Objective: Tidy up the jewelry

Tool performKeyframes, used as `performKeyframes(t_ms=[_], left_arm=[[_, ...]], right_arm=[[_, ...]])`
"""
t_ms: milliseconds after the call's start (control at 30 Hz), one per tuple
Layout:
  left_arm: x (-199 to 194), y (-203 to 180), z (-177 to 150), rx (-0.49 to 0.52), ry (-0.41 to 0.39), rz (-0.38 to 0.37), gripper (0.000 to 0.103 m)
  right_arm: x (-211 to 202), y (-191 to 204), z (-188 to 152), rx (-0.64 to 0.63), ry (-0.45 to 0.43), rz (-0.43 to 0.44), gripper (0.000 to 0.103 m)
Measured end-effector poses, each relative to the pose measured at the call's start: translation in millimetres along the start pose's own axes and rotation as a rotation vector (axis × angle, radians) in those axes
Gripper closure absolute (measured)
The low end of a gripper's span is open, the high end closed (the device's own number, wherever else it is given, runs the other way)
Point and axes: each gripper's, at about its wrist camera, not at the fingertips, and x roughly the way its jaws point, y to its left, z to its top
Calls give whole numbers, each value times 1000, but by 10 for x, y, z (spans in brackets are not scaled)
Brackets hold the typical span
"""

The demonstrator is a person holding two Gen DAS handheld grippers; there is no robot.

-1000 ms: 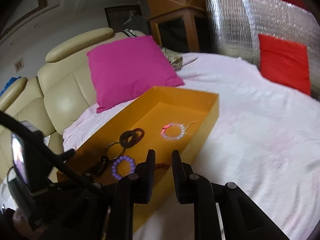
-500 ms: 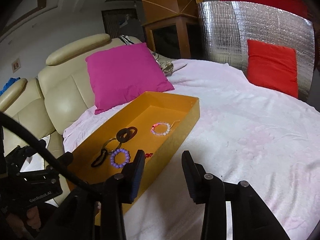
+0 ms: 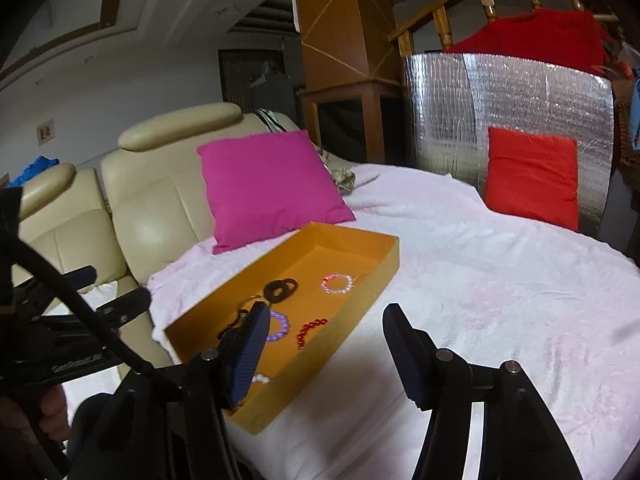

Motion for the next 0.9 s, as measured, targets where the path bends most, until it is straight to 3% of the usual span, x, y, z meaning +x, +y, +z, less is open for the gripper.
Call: performKeyframes(t_ms=[333, 467, 667, 900], left_arm=[[-528, 251, 106, -111, -51, -11, 10], [-701, 313, 117, -107, -42, -35, 9], [-956, 351, 98, -40, -95, -21, 9], [-1154, 476, 80, -36, -151, -17, 4]], right_arm=[[-628, 157, 11, 42, 4, -67, 35], [-830, 236, 5, 42, 7, -107, 35], [-1142, 414, 43, 50, -16, -128, 34], [-1279, 642, 102, 23, -28, -137, 34]])
